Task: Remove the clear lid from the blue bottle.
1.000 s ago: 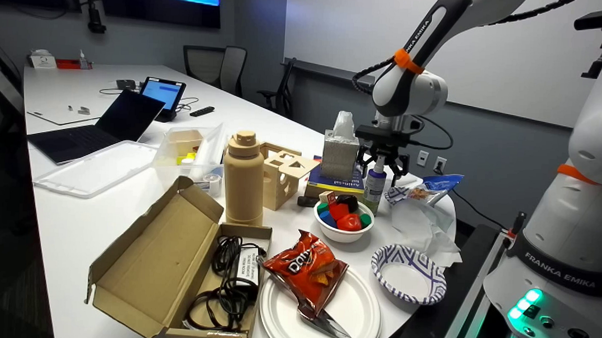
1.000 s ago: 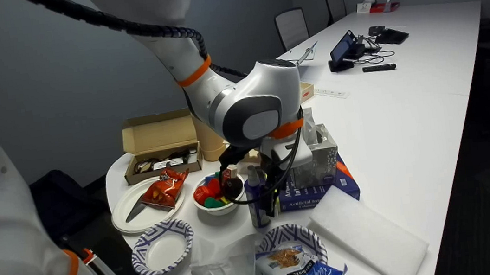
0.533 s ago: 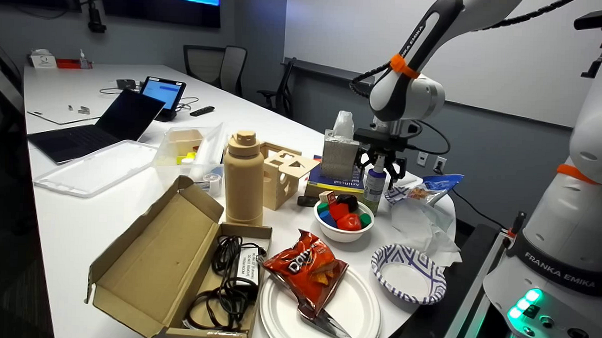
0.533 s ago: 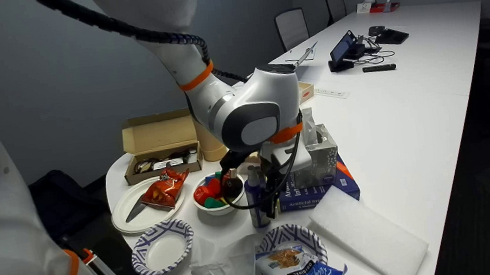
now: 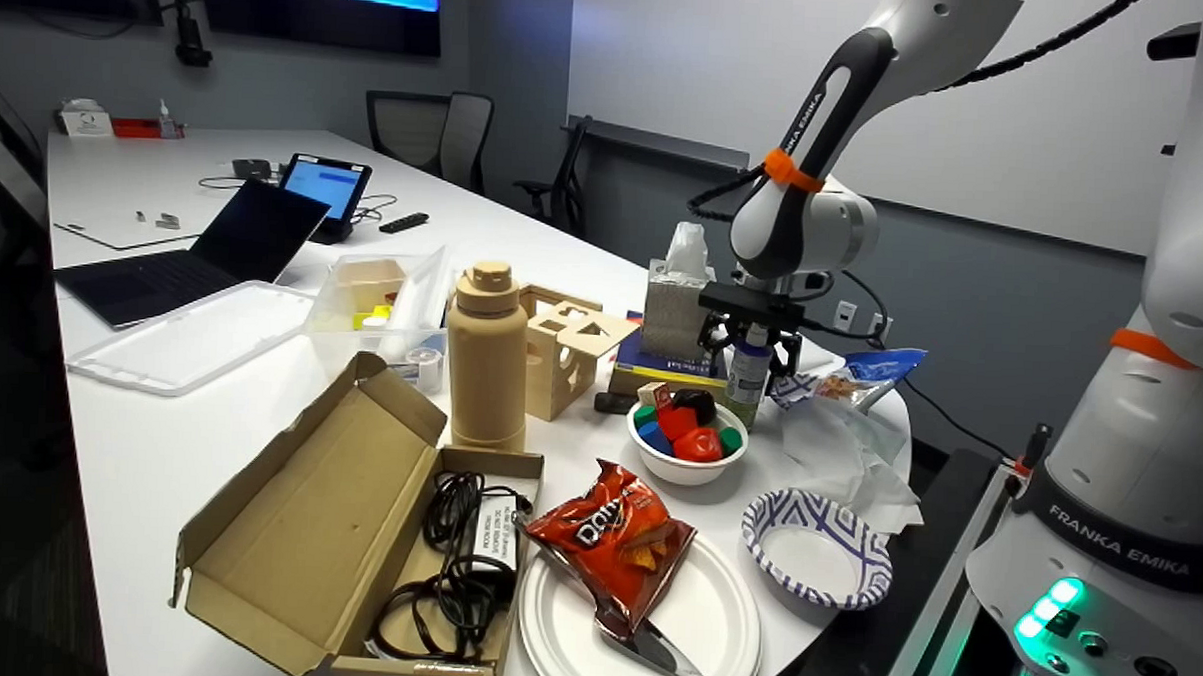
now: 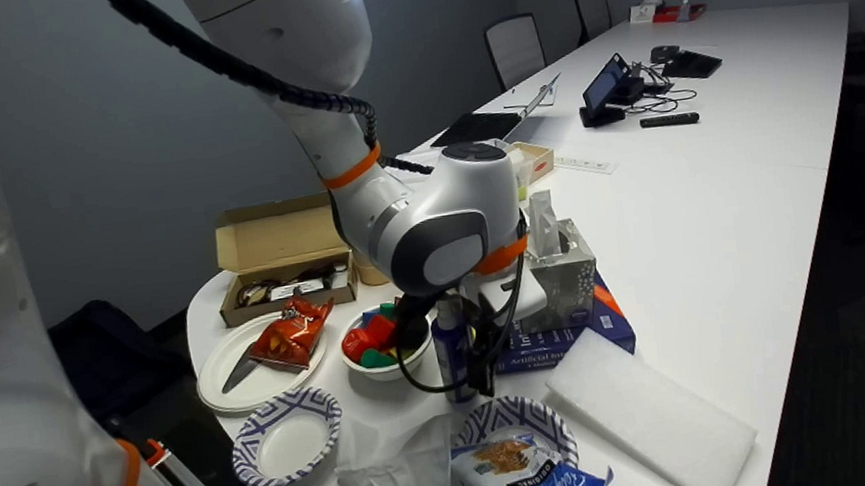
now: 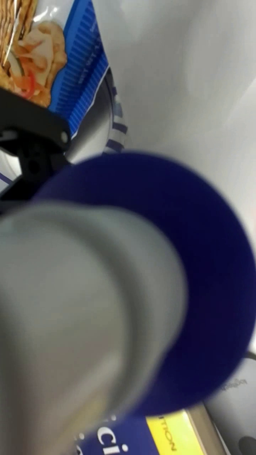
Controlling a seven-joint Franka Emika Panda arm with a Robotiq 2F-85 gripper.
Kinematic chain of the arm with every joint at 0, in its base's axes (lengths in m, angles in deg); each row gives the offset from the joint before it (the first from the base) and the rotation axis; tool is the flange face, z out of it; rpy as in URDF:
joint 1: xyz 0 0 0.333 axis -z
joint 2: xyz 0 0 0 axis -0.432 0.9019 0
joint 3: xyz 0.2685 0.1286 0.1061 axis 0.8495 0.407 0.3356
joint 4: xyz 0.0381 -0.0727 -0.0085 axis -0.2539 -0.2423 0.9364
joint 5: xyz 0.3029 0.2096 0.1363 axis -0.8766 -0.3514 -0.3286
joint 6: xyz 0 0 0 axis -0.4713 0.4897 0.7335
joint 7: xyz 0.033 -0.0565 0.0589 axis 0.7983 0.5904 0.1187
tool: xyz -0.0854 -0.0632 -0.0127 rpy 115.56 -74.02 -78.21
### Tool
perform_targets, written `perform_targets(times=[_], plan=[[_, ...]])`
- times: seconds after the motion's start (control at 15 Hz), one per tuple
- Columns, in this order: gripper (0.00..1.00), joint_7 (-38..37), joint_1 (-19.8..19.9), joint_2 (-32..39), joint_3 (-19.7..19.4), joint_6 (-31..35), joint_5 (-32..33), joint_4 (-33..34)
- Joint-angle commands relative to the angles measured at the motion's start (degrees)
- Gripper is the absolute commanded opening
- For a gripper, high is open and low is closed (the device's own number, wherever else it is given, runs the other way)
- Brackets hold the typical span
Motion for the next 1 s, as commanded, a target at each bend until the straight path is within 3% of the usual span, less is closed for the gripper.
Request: perform_targets(times=[0.0, 0.93], plan=[[1.0, 1.78, -2.17, 1.23, -2.2, 2.5, -0.71, 0.3], [1.0, 6.07, -3.55, -0.06, -5.86, 1.96, -0.03, 0.32]])
